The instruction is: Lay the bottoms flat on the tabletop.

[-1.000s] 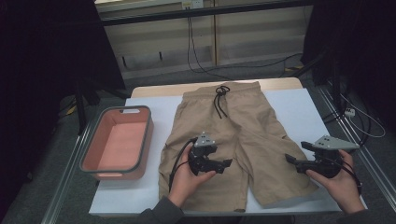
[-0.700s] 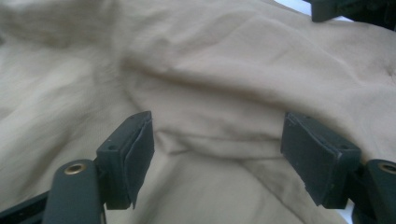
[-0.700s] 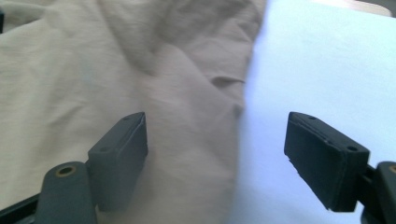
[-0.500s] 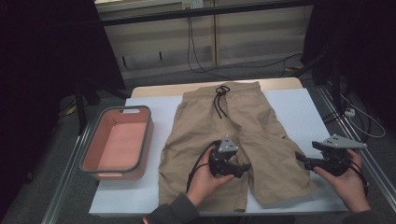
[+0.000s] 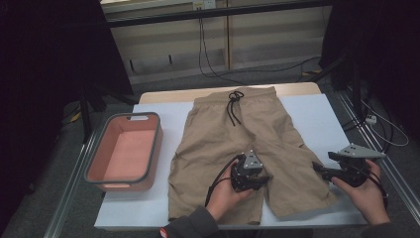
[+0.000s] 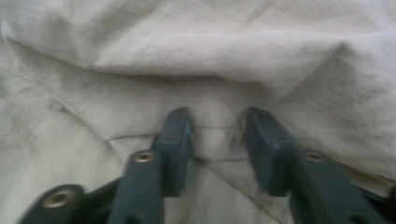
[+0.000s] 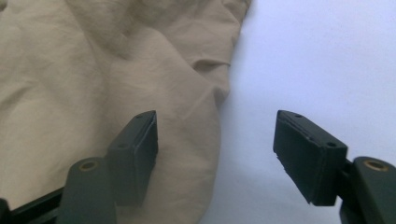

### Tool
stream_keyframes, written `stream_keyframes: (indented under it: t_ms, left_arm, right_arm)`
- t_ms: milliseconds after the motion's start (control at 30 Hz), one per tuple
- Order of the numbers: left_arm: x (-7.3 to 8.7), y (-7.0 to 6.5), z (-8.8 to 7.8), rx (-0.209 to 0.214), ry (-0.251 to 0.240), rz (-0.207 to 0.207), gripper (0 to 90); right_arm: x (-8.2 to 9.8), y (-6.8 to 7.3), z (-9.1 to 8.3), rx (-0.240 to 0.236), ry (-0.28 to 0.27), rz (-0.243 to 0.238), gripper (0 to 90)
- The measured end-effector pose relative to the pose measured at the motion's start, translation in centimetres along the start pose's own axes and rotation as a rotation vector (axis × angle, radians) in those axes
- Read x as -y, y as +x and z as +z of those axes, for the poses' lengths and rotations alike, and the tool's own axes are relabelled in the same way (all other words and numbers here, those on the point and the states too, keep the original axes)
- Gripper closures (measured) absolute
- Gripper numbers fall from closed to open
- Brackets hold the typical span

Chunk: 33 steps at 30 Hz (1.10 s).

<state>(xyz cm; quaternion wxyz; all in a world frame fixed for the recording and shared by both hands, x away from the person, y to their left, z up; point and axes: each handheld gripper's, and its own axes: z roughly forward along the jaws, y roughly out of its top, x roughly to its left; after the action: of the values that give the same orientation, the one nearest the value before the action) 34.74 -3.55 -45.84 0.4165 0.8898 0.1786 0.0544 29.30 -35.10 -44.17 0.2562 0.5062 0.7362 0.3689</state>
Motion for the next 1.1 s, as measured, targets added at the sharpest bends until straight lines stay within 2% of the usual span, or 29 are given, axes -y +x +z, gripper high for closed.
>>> stream_keyframes:
  t_ms: [67,133,233,400,467,500,667,767,833,900,933,967,1000,1100]
  left_arm:
    - [-0.1,0.0,-0.1,0.006,0.015,-0.008,78.8]
    - [-0.1,0.0,-0.2,0.009,0.009,-0.039,84.5]
    - [-0.4,0.3,-0.9,0.028,0.000,-0.084,88.4]
    - [-1.4,0.9,-3.0,0.044,-0.020,-0.108,89.1]
    - [-1.4,1.3,-3.6,0.052,-0.030,-0.124,89.2]
    - [-1.4,1.6,-4.0,0.055,-0.026,-0.125,89.2]
    - [-0.5,3.0,-5.7,0.035,-0.021,-0.166,89.3]
    - [0.3,4.2,-6.9,-0.001,-0.015,-0.196,89.5]
    - [0.9,4.8,-7.4,-0.002,-0.018,-0.226,89.5]
    - [1.2,5.2,-7.8,-0.030,-0.005,-0.229,89.5]
    - [1.4,5.3,-7.9,-0.040,-0.001,-0.227,89.5]
    - [1.5,5.5,-8.1,-0.032,-0.010,-0.241,89.5]
    - [1.5,5.5,-8.2,-0.024,-0.015,-0.251,89.5]
    - [1.4,5.5,-8.3,-0.022,-0.014,-0.246,89.5]
  right_arm:
    - [0.0,0.0,0.0,0.003,0.001,-0.001,32.6]
    - [0.0,0.0,0.0,0.003,0.001,-0.002,34.5]
    - [0.0,0.0,-0.1,-0.011,0.002,-0.010,52.0]
    - [-0.2,0.0,0.0,-0.073,0.023,-0.015,83.7]
    - [-0.3,0.0,0.0,-0.091,0.032,-0.015,90.0]
    - [-0.4,-0.1,0.0,-0.099,0.032,-0.011,90.0]
    - [-0.9,-0.5,-0.3,-0.046,0.015,-0.011,90.0]
    - [-1.0,-0.6,-0.3,-0.047,0.005,-0.006,90.0]
    - [-1.0,-0.6,-0.2,-0.043,0.001,-0.004,90.0]
    - [-0.9,-0.6,-0.1,-0.054,-0.013,-0.010,90.0]
    - [-1.0,-0.6,-0.1,-0.052,-0.021,-0.025,88.6]
    - [-0.9,-0.6,-0.2,-0.043,-0.033,-0.016,81.1]
    - [-0.9,-0.7,-0.3,-0.030,-0.040,-0.005,78.0]
    - [-0.8,-0.9,-0.6,-0.052,-0.024,0.001,74.9]
